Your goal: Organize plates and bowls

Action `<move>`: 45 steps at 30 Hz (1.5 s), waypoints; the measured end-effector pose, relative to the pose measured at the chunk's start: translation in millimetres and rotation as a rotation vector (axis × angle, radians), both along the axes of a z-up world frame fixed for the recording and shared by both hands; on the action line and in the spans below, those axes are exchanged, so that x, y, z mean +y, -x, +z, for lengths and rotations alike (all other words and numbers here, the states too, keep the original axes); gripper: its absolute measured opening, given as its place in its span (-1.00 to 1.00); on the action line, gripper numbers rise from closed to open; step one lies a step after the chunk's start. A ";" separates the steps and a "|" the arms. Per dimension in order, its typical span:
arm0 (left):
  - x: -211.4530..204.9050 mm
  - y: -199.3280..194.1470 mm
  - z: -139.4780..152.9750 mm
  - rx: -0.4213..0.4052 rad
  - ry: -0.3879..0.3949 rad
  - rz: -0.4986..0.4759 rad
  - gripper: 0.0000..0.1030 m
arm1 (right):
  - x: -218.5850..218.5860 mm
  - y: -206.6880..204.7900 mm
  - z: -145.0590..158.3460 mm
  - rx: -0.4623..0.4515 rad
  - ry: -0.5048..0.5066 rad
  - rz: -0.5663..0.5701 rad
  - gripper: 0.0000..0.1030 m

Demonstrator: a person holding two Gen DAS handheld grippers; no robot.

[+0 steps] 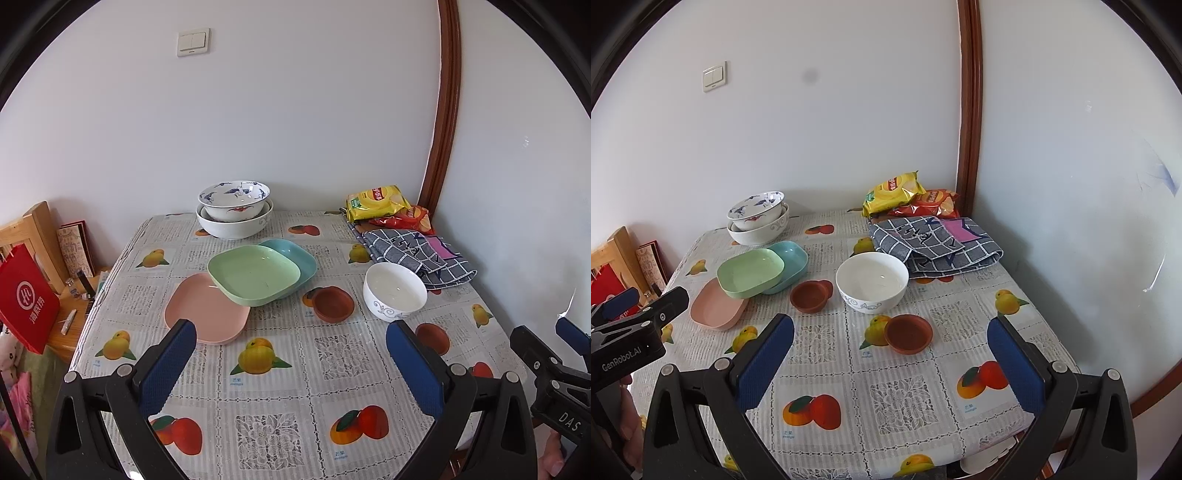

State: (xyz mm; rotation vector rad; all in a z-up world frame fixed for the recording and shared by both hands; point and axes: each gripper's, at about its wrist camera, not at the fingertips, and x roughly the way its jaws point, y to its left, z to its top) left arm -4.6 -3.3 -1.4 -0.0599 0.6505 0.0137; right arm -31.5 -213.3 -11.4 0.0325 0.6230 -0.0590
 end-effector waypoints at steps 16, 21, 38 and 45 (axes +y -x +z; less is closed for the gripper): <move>1.7 2.1 -4.1 0.003 0.001 0.004 1.00 | 4.9 1.5 0.5 0.001 0.006 0.005 1.00; 2.2 1.8 -3.4 0.005 -0.001 0.004 1.00 | 5.0 1.6 0.5 0.000 0.005 0.004 1.00; 2.1 0.9 -2.5 0.007 -0.005 0.008 1.00 | 2.8 2.8 0.7 -0.003 0.000 0.004 1.00; 2.1 0.7 -2.6 0.005 -0.007 0.007 1.00 | 4.4 1.6 0.4 0.000 0.001 0.008 1.00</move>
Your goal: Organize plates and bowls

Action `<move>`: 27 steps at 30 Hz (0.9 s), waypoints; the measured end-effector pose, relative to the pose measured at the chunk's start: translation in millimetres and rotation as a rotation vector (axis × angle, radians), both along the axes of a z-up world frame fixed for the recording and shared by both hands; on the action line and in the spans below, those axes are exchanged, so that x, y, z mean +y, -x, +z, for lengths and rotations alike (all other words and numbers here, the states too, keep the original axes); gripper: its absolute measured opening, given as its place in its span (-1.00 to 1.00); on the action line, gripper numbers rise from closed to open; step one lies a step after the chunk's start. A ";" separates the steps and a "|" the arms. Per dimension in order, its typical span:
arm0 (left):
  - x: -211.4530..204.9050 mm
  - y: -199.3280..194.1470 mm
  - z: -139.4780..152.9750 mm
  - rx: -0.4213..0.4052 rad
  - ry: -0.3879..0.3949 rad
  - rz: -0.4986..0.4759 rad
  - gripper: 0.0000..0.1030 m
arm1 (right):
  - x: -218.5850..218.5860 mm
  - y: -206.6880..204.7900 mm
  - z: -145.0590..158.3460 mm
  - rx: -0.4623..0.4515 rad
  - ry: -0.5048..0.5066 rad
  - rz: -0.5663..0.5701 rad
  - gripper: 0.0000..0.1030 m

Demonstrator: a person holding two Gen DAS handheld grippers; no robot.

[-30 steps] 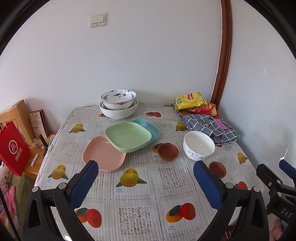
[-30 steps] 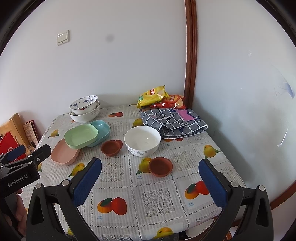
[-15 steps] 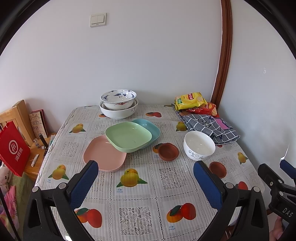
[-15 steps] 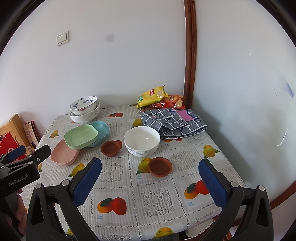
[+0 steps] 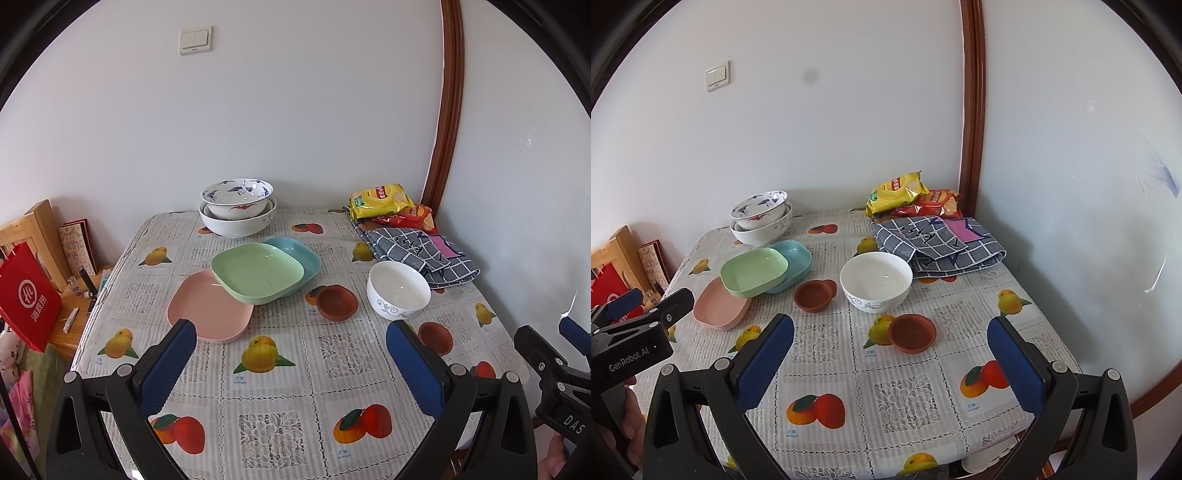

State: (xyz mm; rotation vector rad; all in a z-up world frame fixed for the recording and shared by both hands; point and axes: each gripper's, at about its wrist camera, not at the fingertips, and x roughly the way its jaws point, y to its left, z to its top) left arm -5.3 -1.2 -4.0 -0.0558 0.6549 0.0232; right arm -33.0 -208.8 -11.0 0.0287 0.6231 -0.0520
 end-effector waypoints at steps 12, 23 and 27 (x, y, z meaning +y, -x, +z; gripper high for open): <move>1.4 -0.8 -1.1 0.003 0.006 0.000 1.00 | 1.0 -0.4 -0.5 0.001 -0.003 -0.004 1.00; -0.4 -3.5 -1.5 0.004 0.010 -0.002 1.00 | 1.8 -2.9 -1.8 0.006 0.000 -0.003 1.00; -0.1 -7.7 -3.8 0.005 0.018 -0.004 1.00 | 1.8 -6.9 -3.2 0.011 -0.004 -0.005 1.00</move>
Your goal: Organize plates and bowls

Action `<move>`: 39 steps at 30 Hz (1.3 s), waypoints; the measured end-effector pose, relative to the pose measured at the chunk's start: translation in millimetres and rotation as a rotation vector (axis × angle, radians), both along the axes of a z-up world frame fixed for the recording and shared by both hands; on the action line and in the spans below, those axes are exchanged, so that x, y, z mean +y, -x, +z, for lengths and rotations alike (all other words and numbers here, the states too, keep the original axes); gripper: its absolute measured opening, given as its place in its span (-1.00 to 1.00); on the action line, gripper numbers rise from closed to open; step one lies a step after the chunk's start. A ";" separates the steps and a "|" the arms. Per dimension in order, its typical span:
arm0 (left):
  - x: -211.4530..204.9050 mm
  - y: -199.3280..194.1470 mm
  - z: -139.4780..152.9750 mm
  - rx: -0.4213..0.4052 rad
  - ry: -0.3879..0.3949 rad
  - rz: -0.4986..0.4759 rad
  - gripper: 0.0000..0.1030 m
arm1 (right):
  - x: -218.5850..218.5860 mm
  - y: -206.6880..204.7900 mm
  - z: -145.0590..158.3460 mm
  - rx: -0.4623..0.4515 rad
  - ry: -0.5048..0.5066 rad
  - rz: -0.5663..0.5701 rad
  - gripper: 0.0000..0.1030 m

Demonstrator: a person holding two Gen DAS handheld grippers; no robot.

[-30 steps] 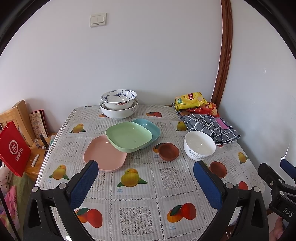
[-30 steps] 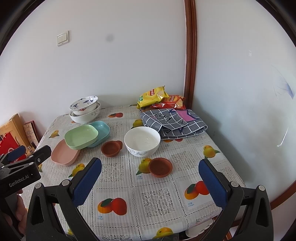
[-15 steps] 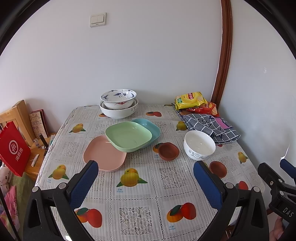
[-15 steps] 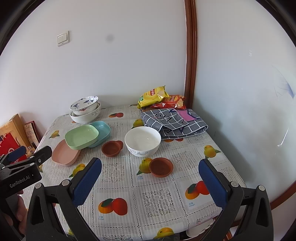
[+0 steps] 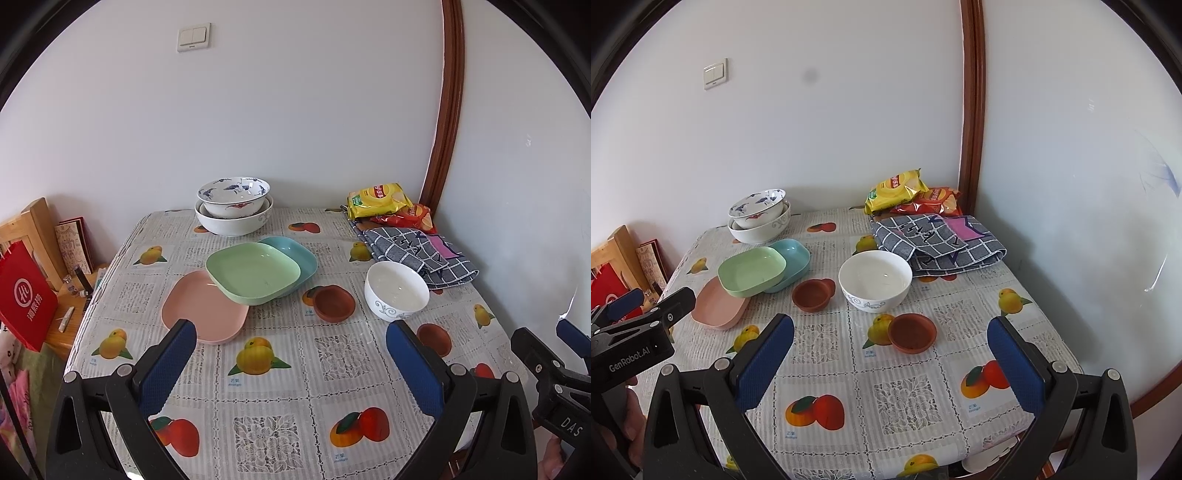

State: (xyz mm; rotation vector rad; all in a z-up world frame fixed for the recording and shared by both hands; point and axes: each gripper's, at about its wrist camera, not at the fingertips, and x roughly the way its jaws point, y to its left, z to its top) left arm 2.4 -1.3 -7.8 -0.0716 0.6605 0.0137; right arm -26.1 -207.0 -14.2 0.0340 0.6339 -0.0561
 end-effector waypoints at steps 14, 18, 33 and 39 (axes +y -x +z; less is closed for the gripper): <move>6.8 -38.2 -27.3 0.040 0.031 -0.024 1.00 | 9.7 -39.5 -19.9 0.009 -0.008 0.031 0.99; 17.4 -55.0 -35.0 0.069 0.031 -0.002 1.00 | 15.9 -54.9 -25.6 0.026 0.007 0.037 0.99; 65.2 -115.7 -64.5 0.140 0.041 0.089 0.88 | 55.0 -135.0 -56.7 0.123 -0.015 0.125 0.90; 88.0 -145.7 -78.2 0.176 0.055 0.138 0.75 | 69.5 -176.7 -75.9 0.200 -0.076 0.154 0.66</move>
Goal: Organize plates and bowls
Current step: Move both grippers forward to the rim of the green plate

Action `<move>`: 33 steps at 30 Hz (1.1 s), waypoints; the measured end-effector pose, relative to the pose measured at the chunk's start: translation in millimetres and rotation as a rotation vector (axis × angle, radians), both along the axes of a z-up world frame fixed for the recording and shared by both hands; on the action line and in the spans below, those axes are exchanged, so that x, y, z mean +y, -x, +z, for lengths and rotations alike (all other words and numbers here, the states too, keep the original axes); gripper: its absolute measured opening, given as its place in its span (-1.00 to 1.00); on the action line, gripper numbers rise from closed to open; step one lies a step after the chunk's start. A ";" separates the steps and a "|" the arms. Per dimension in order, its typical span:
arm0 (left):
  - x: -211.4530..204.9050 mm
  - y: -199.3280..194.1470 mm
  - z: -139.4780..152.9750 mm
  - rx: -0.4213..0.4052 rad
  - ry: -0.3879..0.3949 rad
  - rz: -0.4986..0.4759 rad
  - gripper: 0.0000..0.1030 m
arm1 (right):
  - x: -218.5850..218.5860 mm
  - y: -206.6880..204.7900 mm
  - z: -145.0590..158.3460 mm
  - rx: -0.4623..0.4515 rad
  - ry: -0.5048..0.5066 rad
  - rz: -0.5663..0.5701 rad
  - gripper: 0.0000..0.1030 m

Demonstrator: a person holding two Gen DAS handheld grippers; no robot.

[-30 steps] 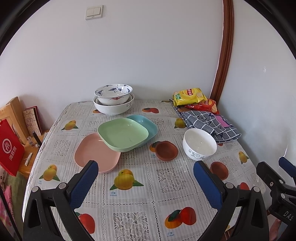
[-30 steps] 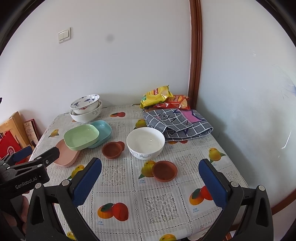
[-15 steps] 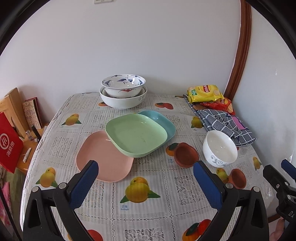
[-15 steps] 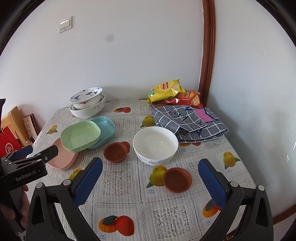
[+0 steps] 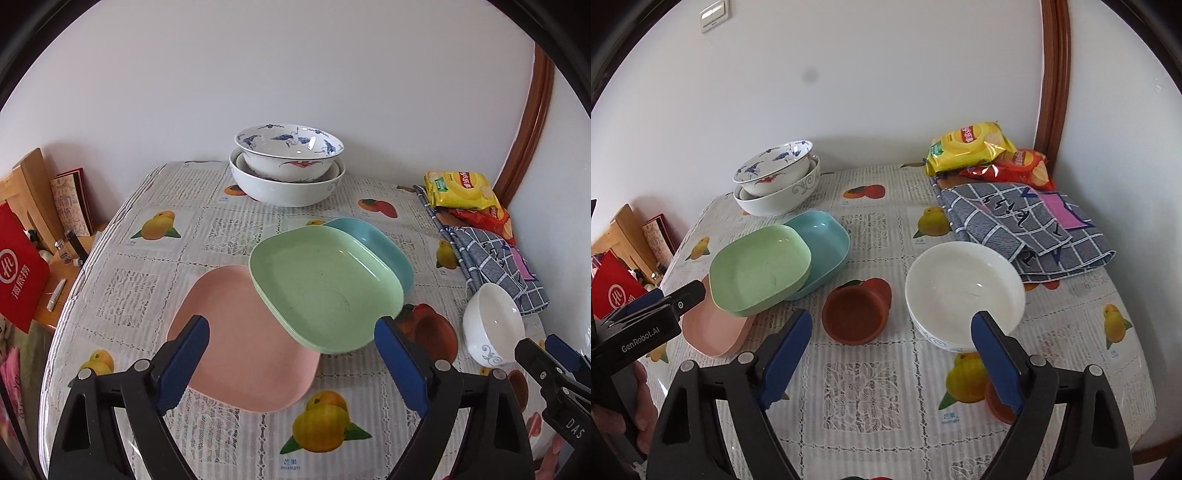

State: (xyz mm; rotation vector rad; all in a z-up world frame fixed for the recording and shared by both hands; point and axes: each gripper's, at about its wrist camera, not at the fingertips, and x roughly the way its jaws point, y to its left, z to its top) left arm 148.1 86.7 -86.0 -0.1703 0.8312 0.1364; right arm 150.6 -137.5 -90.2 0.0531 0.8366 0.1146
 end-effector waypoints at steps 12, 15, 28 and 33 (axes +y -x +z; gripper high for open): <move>35.2 -44.1 -23.7 0.044 0.010 0.054 0.52 | 40.6 -57.2 -24.4 0.047 -0.025 0.078 0.49; 40.7 -53.2 -30.3 0.048 0.031 0.055 0.42 | 49.6 -67.2 -32.4 0.066 -0.023 0.092 0.41; 51.4 -91.8 -51.7 0.060 0.055 0.038 0.13 | 77.4 -99.2 -56.9 0.120 -0.022 0.130 0.17; 52.7 -99.7 -57.8 0.061 0.070 0.023 0.09 | 84.8 -108.2 -65.3 0.137 -0.009 0.140 0.06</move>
